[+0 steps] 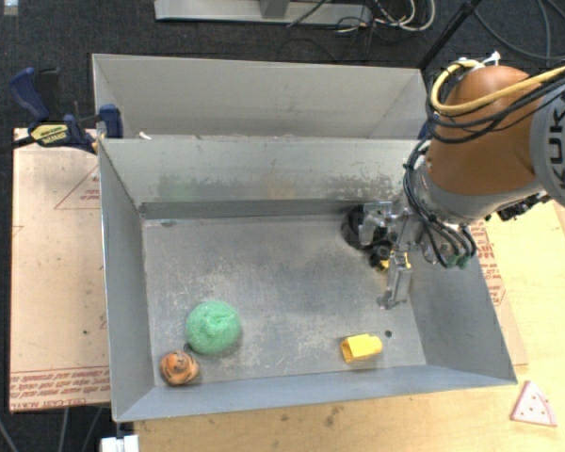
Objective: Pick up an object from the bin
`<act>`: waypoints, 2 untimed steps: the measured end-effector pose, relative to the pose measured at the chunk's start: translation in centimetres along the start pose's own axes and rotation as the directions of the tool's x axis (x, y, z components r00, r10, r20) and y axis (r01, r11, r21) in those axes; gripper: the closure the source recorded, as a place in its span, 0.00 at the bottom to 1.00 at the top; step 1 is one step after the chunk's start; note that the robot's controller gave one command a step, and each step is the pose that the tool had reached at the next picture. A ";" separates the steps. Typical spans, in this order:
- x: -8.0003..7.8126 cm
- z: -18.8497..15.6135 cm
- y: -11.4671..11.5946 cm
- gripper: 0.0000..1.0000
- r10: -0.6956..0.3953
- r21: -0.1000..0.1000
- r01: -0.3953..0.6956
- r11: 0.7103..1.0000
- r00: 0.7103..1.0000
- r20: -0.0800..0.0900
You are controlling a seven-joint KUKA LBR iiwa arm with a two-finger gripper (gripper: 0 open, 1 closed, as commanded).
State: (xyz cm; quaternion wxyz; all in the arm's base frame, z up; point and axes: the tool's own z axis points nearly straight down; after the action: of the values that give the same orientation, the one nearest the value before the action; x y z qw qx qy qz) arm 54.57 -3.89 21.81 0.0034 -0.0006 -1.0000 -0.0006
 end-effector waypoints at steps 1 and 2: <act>-0.1 -0.4 0.0 0.00 -0.001 0.001 0.001 1.000 1.000 0.008; -3.5 1.1 -4.2 0.00 -0.061 0.001 0.061 0.998 0.998 0.014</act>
Offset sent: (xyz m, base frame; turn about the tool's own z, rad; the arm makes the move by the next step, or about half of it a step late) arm 0.0553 -0.0765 -0.0253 -0.0922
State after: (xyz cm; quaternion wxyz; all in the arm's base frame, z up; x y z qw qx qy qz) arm 58.10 -8.11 20.71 -0.0036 0.0297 -0.9996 -0.0006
